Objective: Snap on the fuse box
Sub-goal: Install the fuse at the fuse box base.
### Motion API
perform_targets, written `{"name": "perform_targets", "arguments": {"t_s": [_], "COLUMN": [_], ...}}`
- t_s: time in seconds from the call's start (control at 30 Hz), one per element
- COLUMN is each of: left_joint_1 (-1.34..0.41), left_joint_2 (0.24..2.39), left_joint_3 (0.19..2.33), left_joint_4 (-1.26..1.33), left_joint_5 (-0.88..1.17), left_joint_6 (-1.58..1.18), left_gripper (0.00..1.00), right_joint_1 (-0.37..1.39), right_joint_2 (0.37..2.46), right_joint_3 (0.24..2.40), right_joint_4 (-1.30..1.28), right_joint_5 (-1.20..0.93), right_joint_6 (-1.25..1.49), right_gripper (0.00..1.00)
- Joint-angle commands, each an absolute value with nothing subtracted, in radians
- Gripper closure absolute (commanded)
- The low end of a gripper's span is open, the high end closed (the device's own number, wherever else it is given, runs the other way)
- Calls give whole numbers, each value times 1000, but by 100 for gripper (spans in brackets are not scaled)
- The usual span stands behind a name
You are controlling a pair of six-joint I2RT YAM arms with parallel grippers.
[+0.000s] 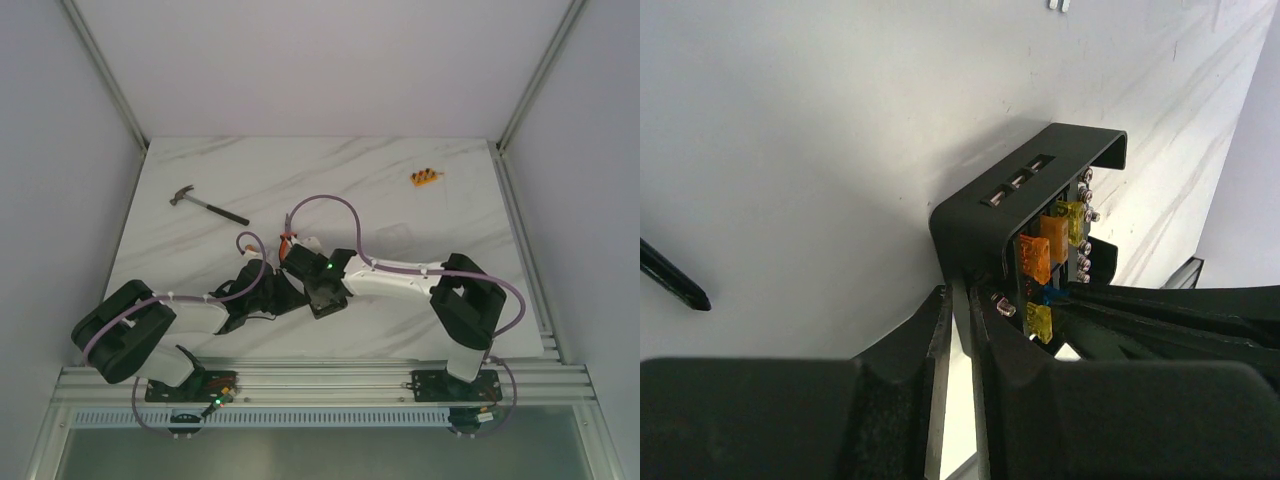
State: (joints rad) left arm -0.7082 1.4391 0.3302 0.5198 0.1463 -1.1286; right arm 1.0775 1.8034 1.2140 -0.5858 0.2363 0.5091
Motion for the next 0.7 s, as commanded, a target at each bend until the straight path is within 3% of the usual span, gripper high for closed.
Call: {"name": "perform_targets", "arguments": {"t_s": [0.0,0.67], "left_joint_1": [-715,-715], "left_joint_2": [1475,1465], "left_joint_3": [324,314], "left_joint_4": [455,451], "left_joint_5": [130,127], "left_joint_6": [-1132,-1135], "left_gripper": [79,79], "right_joint_1": [1110,1014], "right_joint_2": [1947,2028], "right_joint_3": [1057,1170], "right_joint_4": [-722,-770], "right_joint_5": [106,206], "right_joint_6": [557,468], "right_gripper": [100,100]}}
